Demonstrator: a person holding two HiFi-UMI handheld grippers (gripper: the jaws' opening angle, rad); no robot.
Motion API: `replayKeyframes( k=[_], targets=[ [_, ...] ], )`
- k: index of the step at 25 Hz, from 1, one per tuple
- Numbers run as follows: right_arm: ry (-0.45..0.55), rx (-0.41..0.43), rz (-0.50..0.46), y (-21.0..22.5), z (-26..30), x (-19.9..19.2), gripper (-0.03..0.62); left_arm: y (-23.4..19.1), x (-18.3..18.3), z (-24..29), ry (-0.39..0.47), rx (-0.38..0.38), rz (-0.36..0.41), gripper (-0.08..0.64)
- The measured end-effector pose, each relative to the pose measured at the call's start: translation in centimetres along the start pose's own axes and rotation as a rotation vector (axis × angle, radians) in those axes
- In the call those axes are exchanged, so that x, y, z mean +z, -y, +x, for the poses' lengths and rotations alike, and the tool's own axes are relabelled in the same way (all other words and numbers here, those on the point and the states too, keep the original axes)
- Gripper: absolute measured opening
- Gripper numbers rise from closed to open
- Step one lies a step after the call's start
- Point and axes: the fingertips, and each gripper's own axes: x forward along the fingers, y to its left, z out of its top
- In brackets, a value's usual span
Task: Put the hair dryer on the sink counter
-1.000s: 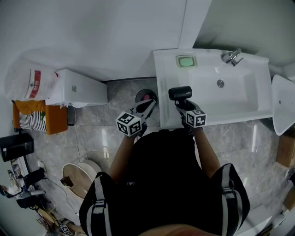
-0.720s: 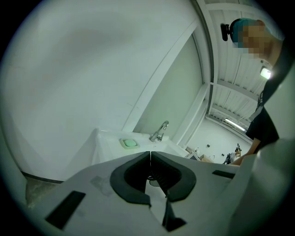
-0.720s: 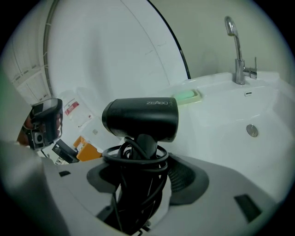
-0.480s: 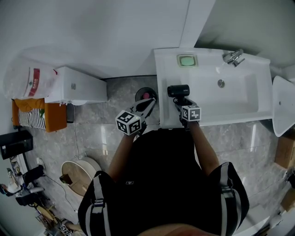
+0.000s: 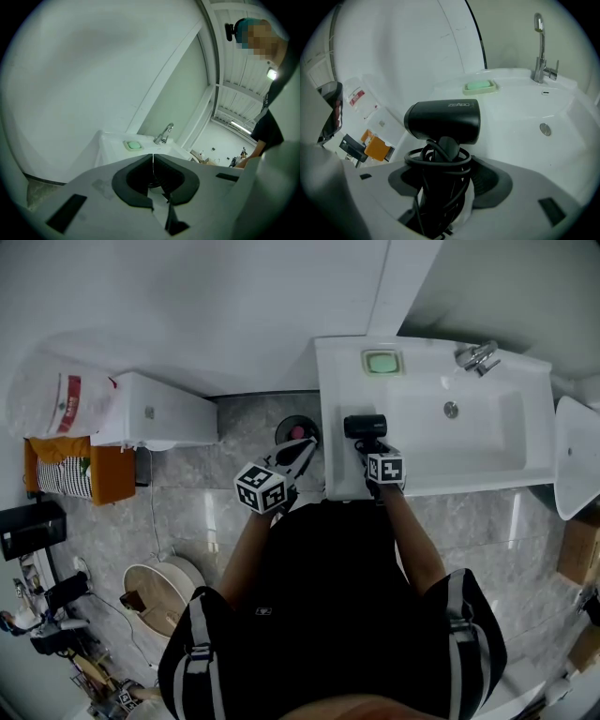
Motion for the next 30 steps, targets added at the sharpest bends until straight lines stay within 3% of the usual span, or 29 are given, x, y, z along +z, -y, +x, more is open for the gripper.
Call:
replayKeyframes(
  k=[15,23,30],
  targets=[
    [-0.022,-0.076,-0.1,0.3,0.7,-0.2,0.341,0.4,-0.1,0.2,0.007,0.005,-0.005,0.017],
    [-0.059,0.057,-0.071,-0.5,0.0,-0.3,0.364,1.5,-0.4,0.7,0.012,-0.011,-0.007,0.017],
    [0.033,0.114,-0.199,-1.2,-2.4,0.1,0.379,2.3,-0.4,1.7,0.026,-0.014,-0.012,0.017]
  ],
)
